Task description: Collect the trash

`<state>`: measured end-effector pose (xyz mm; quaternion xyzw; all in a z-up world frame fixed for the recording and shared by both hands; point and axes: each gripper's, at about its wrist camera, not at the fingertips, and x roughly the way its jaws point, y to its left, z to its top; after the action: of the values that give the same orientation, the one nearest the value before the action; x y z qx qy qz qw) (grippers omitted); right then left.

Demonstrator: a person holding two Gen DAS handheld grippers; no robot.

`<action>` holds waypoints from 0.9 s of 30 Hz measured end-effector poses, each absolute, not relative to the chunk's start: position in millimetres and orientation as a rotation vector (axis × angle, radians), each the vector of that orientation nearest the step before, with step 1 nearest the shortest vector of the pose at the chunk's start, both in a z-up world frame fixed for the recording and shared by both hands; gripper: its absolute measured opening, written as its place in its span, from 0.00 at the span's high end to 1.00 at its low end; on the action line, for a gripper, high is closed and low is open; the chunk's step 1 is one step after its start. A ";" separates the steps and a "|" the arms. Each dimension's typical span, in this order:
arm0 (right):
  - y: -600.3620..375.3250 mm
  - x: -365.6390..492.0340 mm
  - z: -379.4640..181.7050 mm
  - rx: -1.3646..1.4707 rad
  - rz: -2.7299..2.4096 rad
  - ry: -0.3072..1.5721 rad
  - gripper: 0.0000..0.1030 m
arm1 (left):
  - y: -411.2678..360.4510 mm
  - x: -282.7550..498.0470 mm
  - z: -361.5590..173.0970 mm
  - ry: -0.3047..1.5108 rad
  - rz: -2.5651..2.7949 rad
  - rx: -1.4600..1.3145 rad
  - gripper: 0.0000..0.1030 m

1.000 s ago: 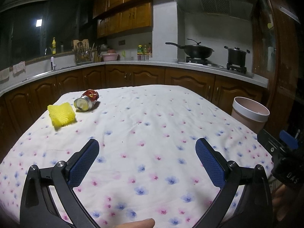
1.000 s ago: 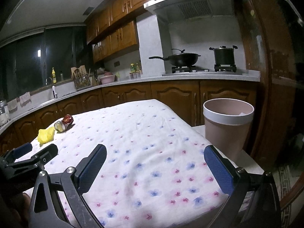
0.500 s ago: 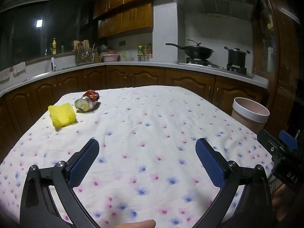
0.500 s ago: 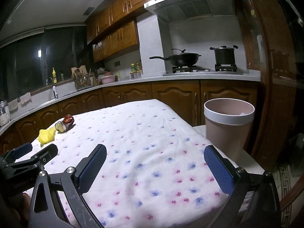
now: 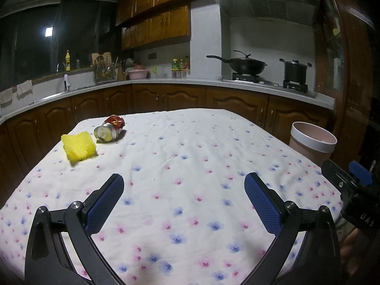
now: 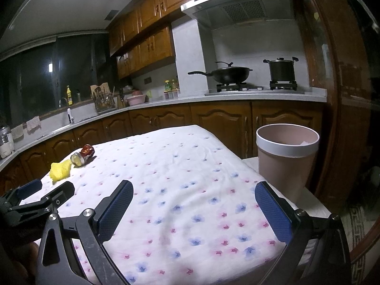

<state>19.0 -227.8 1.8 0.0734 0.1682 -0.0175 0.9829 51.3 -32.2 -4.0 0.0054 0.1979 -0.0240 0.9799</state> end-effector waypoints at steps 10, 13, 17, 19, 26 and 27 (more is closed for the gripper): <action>-226.9 18.3 1.9 0.145 -0.036 0.336 0.00 | -30.2 52.2 -3.3 0.405 -0.063 0.004 0.00; -225.5 19.6 2.3 0.143 -0.036 0.336 0.00 | -30.1 52.6 -3.2 0.404 -0.064 0.004 0.00; -225.4 19.3 2.4 0.144 -0.035 0.335 0.00 | -30.2 52.5 -3.4 0.405 -0.065 0.003 0.00; -223.9 19.7 3.0 0.144 -0.035 0.334 0.00 | -30.3 52.6 -3.3 0.405 -0.064 0.005 0.00; -217.4 19.6 6.0 0.145 -0.028 0.330 0.00 | -29.8 53.8 -3.0 0.405 -0.067 0.003 0.00; -214.9 19.8 6.3 0.144 -0.028 0.329 0.00 | -30.0 53.5 -3.1 0.406 -0.067 0.003 0.00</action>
<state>19.8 -214.9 6.3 0.0716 0.1636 -0.0138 0.9838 53.5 -30.0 -3.1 0.0014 0.2014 -0.0332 0.9790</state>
